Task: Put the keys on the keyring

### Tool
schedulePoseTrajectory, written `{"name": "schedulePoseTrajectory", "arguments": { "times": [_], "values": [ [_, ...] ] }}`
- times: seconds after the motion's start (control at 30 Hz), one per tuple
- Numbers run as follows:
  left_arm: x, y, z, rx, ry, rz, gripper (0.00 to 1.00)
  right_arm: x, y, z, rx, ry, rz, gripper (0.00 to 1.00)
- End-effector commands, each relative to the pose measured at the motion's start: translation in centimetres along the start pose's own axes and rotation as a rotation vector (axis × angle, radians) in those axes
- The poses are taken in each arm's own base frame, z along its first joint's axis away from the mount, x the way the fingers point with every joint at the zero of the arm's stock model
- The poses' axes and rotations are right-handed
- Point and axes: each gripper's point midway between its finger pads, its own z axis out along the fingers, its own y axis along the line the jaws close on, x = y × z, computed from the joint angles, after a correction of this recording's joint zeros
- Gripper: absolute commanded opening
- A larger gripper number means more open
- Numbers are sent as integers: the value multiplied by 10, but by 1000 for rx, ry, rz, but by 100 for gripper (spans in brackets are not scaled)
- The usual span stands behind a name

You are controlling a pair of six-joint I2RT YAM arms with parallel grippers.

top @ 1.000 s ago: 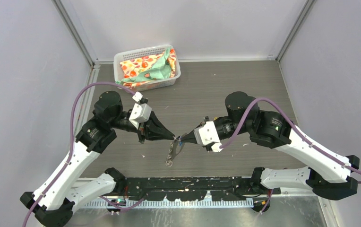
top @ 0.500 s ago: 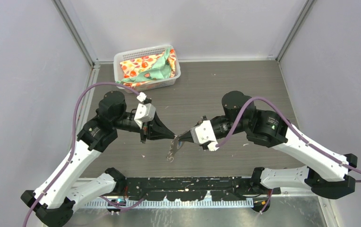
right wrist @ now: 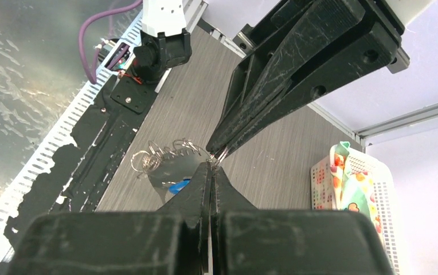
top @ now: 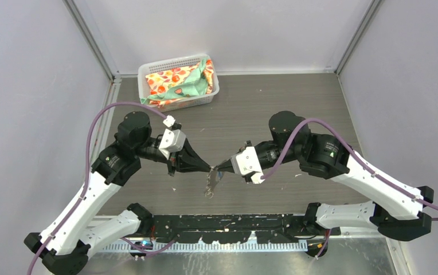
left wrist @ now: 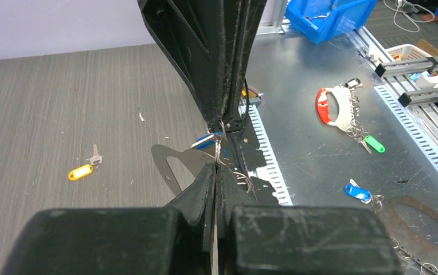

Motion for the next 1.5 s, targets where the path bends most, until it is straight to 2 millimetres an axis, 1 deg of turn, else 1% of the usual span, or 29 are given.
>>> {"name": "schedulePoseTrajectory", "arguments": {
  "times": [0.0, 0.17, 0.37, 0.47, 0.6, 0.83, 1.17, 1.47],
  "values": [
    [-9, -13, -1, 58, -26, 51, 0, -18, -7, -18, 61, -24, -54, 1],
    [-11, -10, 1, 50, -33, 35, 0, -18, -1, -19, 48, -32, -45, 1],
    [-18, -2, 3, 13, -55, 1, 0, -20, 4, -16, 21, -53, -39, 1],
    [-19, -4, 3, 28, -64, -21, 0, -16, 7, -13, 5, -52, -34, 1],
    [-19, -9, 4, 64, -67, -21, 0, -15, 4, -13, 28, -55, -50, 1],
    [-17, -10, 4, 70, -65, -27, 0, -20, -2, -12, 44, -74, -67, 1],
    [-18, -3, 4, 26, -64, -25, 0, -20, -2, -9, 36, -80, -65, 1],
    [-16, -1, 4, 19, -63, -26, 0, -21, -3, -7, 31, -80, -63, 1]
  ]
}}
